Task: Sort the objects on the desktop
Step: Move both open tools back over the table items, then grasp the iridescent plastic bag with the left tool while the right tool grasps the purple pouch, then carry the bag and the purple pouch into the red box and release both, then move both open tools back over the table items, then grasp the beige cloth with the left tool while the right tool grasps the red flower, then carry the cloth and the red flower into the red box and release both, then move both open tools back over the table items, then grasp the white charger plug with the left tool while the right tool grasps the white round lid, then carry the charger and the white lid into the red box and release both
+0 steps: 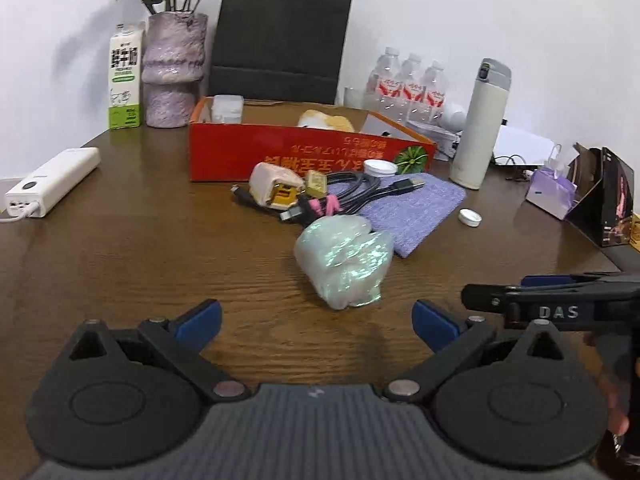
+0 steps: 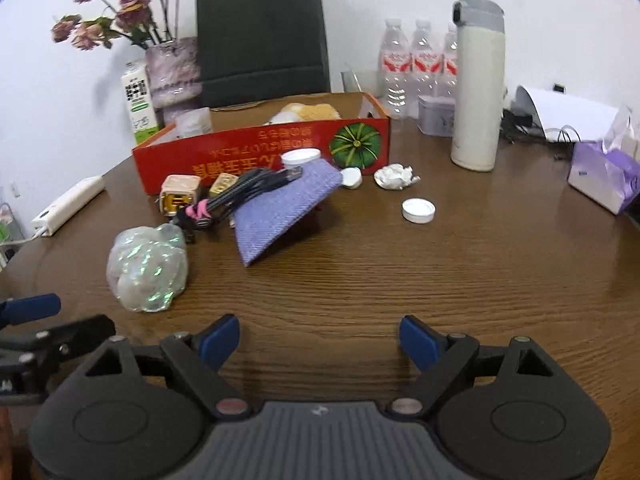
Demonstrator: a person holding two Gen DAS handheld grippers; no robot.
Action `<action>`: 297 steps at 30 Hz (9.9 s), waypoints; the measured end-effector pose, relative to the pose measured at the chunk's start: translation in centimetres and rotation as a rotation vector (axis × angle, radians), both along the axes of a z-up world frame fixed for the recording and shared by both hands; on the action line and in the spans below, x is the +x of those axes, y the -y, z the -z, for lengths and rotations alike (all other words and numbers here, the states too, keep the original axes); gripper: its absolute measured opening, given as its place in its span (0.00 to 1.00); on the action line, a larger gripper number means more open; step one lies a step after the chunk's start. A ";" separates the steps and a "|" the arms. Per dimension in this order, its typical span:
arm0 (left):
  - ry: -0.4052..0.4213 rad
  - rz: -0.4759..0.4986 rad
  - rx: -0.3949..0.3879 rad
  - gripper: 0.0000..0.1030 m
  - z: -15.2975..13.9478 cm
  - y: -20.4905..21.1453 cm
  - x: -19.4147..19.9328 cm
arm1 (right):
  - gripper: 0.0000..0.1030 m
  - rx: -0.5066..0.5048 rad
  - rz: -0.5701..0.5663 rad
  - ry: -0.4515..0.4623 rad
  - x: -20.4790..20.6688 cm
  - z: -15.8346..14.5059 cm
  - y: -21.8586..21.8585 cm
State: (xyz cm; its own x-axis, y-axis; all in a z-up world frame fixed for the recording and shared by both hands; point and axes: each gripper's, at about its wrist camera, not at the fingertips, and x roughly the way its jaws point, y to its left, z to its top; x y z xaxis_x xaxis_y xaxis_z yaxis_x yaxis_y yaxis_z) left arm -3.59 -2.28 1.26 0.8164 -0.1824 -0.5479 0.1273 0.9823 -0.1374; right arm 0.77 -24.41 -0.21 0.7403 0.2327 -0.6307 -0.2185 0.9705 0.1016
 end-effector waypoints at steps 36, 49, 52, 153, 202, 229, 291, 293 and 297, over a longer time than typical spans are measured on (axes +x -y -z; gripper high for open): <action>-0.018 0.034 0.037 0.72 -1.3 -2.7 -5.3 | 0.46 0.067 -0.074 -0.076 -8.0 -1.4 0.3; -0.060 0.006 0.003 0.52 -0.1 -3.5 -4.0 | 0.79 -0.049 -0.310 -0.004 -3.7 -1.7 -5.8; -0.053 0.006 -0.004 0.47 0.0 -3.9 -4.1 | 0.60 -0.049 -0.305 -0.043 -2.5 -0.6 -7.1; -0.029 0.019 0.036 0.99 0.4 -0.3 -2.2 | 0.89 -0.117 -0.071 0.171 -5.4 -1.2 -0.3; -0.098 0.101 0.093 0.14 -8.9 -2.9 25.0 | 0.35 0.053 -0.181 0.041 21.6 -10.2 -6.4; -0.024 -0.185 0.047 0.88 -3.3 -2.6 5.1 | 0.81 0.001 -0.139 0.103 4.7 -4.0 -4.1; 0.080 -0.089 0.038 0.40 -7.2 -1.6 6.4 | 0.38 0.071 -0.122 0.243 0.4 -4.7 -3.0; 0.083 -0.076 0.045 0.40 -7.3 -1.3 4.3 | 0.38 0.078 -0.126 0.267 -0.8 -5.5 -3.2; 0.055 -0.052 0.037 0.40 -6.6 -0.8 0.6 | 0.38 0.062 -0.142 0.290 -3.4 -6.6 -3.8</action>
